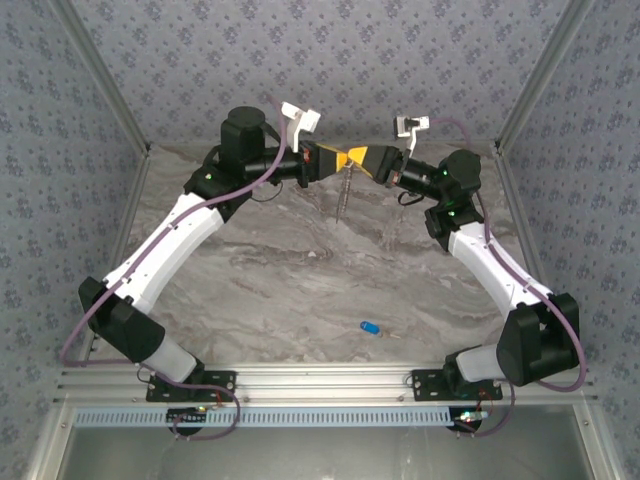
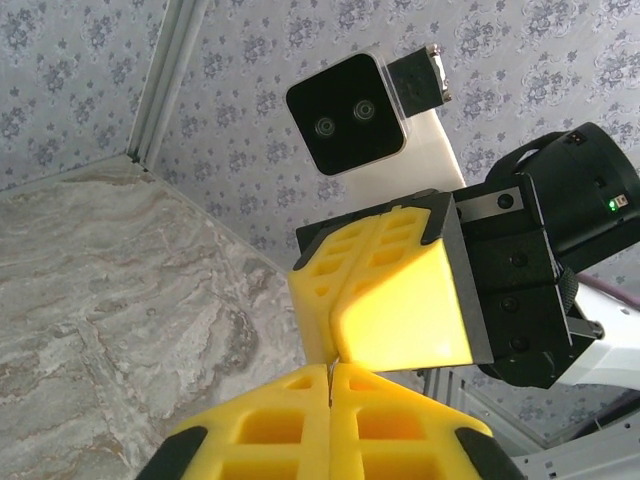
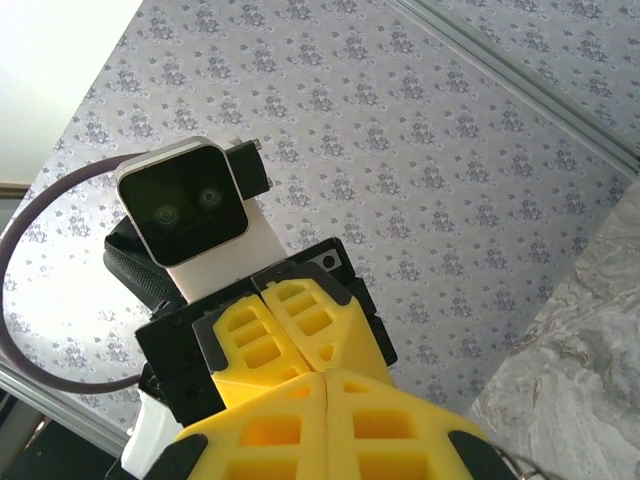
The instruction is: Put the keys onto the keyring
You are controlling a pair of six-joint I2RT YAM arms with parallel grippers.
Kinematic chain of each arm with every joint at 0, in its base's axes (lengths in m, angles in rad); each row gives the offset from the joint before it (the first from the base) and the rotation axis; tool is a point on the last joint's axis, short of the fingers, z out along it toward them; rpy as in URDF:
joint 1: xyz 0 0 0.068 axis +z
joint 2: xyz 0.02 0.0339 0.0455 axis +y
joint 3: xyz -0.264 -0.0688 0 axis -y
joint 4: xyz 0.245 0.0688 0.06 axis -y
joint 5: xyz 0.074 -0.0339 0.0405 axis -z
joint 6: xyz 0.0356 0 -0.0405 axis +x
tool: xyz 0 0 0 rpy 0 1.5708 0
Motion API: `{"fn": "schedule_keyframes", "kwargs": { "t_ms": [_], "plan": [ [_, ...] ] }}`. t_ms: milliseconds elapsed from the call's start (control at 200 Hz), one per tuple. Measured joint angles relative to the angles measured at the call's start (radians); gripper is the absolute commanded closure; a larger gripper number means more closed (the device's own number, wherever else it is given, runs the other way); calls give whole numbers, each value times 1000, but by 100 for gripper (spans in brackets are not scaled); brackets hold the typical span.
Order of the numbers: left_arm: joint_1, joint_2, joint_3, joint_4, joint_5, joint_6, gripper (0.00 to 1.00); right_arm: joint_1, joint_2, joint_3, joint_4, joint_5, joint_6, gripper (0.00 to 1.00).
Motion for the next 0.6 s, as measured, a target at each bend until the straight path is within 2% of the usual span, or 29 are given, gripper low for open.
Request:
{"fn": "schedule_keyframes", "kwargs": {
  "t_ms": [280,410,605],
  "plan": [
    [6,15,13,2,37,-34,100,-6,0,-6,14,-4,0,100],
    [6,19,22,2,48,-48,95,-8,0,-6,19,-4,0,100],
    [7,20,28,-2,55,-52,96,-8,0,-6,32,-4,0,100]
  ]
}}
